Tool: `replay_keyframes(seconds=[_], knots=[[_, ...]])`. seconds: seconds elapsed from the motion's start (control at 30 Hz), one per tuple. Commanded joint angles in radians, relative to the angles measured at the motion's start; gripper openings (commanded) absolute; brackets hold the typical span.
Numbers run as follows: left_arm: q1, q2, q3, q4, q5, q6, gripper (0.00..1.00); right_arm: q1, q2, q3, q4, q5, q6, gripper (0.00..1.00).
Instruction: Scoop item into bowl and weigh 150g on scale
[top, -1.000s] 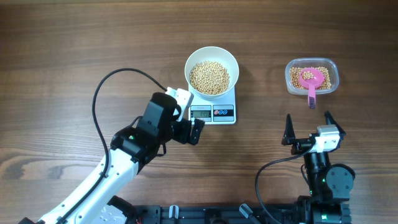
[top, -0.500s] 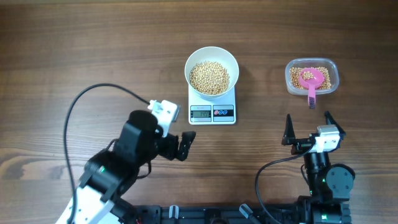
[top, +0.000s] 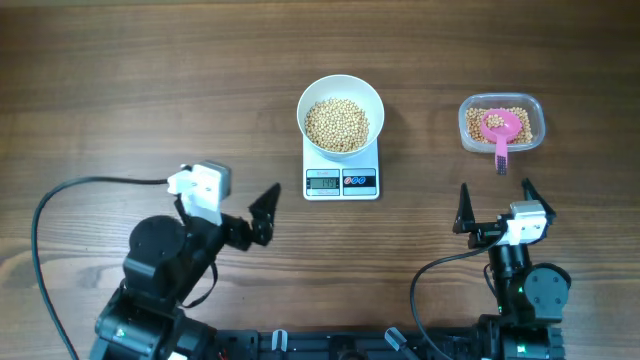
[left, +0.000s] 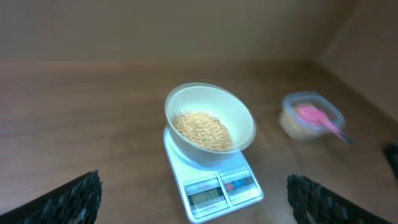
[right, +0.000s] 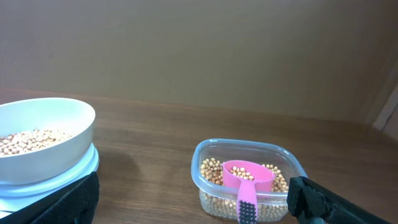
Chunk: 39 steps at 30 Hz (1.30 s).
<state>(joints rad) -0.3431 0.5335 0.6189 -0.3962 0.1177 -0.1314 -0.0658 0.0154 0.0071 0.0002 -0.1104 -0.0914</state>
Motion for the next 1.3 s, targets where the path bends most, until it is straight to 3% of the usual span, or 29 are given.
replay_keyframes(seconds=[0.0, 0.37, 0.5, 1.07, 1.27], knots=[[0.076, -0.076, -0.124, 0.128, 0.006, 0.023, 1.0, 0.008, -0.012, -0.002, 0.004, 0.014, -0.003, 1.0], [0.187, -0.271, -0.417, 0.512, 0.05, 0.023, 1.0, 0.008, -0.012, -0.002, 0.004, 0.014, -0.003, 1.0], [0.212, -0.328, -0.477, 0.571, 0.05, 0.023, 1.0, 0.008, -0.012, -0.002, 0.004, 0.014, -0.003, 1.0], [0.325, -0.531, -0.612, 0.641, 0.05, 0.023, 1.0, 0.008, -0.012, -0.002, 0.005, 0.014, -0.003, 1.0], [0.349, -0.531, -0.613, 0.631, 0.05, 0.024, 1.0, 0.008, -0.012, -0.002, 0.005, 0.014, -0.003, 1.0]])
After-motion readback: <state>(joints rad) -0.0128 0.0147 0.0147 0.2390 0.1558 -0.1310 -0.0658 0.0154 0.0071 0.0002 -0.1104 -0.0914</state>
